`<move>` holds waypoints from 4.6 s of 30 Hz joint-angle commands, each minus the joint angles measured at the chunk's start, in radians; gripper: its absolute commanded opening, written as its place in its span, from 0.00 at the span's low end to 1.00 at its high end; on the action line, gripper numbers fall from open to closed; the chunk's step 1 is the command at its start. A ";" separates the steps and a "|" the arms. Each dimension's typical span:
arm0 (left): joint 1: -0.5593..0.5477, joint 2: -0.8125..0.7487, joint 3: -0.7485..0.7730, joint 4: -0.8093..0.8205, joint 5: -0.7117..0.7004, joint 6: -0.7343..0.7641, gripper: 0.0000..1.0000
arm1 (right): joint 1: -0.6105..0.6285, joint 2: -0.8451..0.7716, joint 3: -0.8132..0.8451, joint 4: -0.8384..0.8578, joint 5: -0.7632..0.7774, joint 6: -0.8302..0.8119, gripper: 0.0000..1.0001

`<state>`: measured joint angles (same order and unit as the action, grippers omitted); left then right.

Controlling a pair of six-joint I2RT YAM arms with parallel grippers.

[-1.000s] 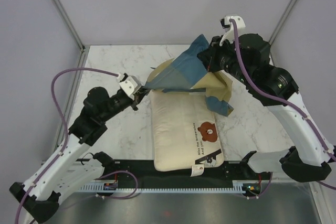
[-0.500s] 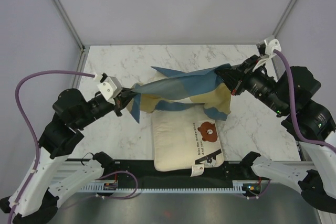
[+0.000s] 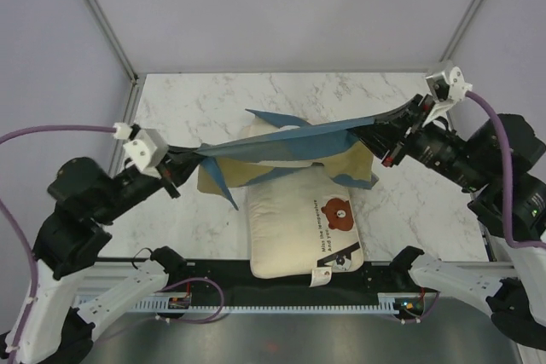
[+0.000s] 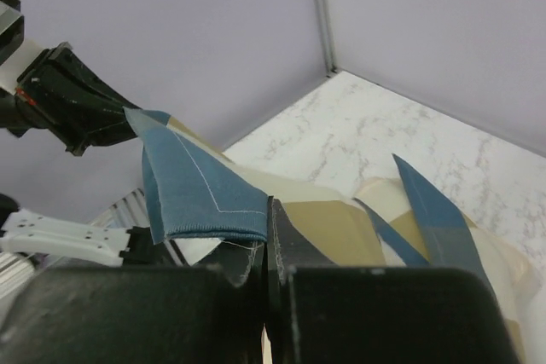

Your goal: Put the pillow into the pillowcase

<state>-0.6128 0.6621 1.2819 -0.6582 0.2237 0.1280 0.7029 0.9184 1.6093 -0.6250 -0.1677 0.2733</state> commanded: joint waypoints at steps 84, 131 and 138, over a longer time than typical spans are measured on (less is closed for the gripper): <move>0.082 0.085 -0.302 0.665 -0.179 -0.243 0.87 | -0.072 0.655 0.837 0.780 0.674 -0.348 0.00; 0.082 0.542 -0.662 0.529 -0.162 -0.826 1.00 | -0.138 -0.414 -0.482 0.328 -0.374 0.179 0.77; 0.081 0.724 -0.647 0.715 0.002 -0.869 1.00 | -0.140 -0.270 -0.494 0.177 -0.129 0.147 0.77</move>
<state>-0.5312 1.3327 0.6094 -0.0803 0.1207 -0.6857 0.5610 0.5438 1.1225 -0.3477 -0.4355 0.4316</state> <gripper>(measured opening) 0.995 0.781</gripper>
